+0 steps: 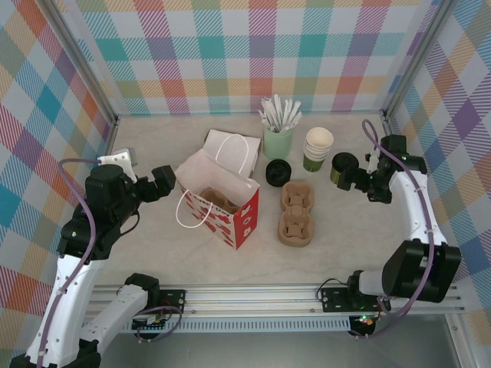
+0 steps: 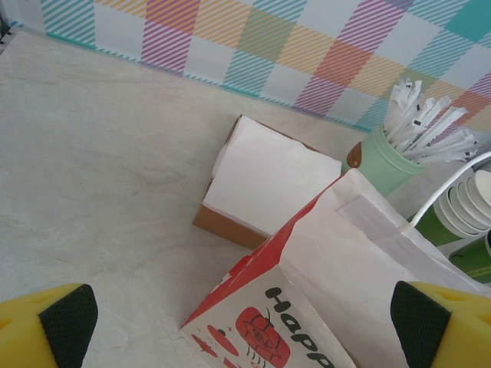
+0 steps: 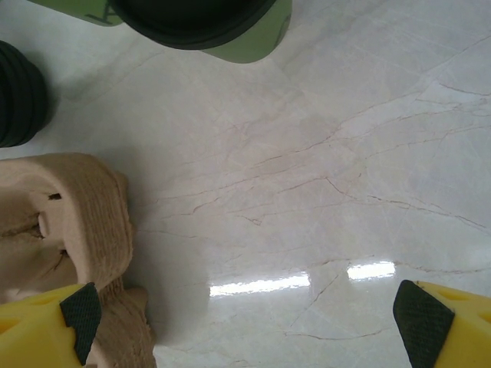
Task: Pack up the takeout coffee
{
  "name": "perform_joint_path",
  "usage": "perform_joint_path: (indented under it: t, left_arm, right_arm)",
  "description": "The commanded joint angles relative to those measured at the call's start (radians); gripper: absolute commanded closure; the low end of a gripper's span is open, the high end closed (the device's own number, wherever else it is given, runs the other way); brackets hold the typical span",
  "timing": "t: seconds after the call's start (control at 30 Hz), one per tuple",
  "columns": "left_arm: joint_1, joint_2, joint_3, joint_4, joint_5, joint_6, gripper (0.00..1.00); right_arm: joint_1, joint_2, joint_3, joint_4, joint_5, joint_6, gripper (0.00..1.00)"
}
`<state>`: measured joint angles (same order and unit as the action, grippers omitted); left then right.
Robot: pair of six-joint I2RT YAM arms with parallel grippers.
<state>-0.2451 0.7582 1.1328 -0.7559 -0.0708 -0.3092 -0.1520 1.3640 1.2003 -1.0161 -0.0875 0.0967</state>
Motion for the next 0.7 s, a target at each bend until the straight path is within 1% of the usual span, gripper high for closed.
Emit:
perform_joint_path:
  t: [0.0,0.1,0.3,0.47,0.67]
  left_arm:
    - [0.012,-0.001,-0.011,0.019,0.0,0.009,0.0]
    - [0.012,0.004,-0.008,0.02,0.0,0.007,0.0]
    - [0.012,0.011,-0.01,0.026,0.004,0.001,0.0]
    - [0.012,0.024,-0.003,0.021,0.0,0.0,0.0]
    - [0.012,0.036,0.008,0.013,-0.001,0.003,0.0]
  right_arm:
    - [-0.005,0.064,0.058,0.028,-0.013,0.009,0.0]
    - [-0.001,0.125,0.096,0.041,-0.041,-0.009,0.0]
    - [0.013,0.23,0.161,0.077,-0.032,-0.009,0.0]
    - [0.046,0.325,0.228,0.082,-0.04,-0.003,0.0]
    - [0.066,0.398,0.268,0.096,-0.039,0.023,0.0]
